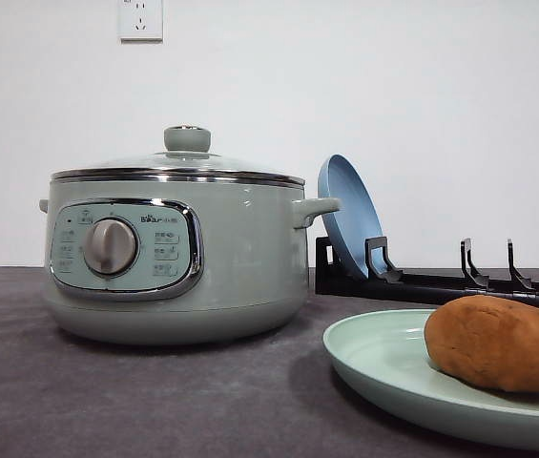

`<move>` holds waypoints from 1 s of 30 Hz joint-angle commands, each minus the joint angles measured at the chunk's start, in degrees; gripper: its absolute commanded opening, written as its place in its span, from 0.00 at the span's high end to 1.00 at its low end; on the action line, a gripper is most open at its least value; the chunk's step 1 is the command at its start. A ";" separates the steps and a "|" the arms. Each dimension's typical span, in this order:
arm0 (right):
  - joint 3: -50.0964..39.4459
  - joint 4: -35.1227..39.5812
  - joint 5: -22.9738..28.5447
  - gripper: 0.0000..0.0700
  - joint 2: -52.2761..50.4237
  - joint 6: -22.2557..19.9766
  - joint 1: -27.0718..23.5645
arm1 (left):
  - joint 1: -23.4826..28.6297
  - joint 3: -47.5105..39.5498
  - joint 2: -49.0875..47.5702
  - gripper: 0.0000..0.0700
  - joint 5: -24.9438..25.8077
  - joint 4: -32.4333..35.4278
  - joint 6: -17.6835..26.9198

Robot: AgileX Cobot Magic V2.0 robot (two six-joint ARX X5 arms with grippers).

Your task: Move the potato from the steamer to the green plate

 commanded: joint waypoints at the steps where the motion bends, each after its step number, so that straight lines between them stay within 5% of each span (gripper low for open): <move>1: -0.24 0.72 -0.02 0.98 -0.09 0.61 -0.02 | 0.11 -1.19 -0.02 1.00 -0.15 0.87 -0.15; 30: -0.24 0.72 -0.02 0.98 -0.09 0.60 -0.02 | 0.11 -1.19 -0.02 1.00 -0.15 0.87 -0.15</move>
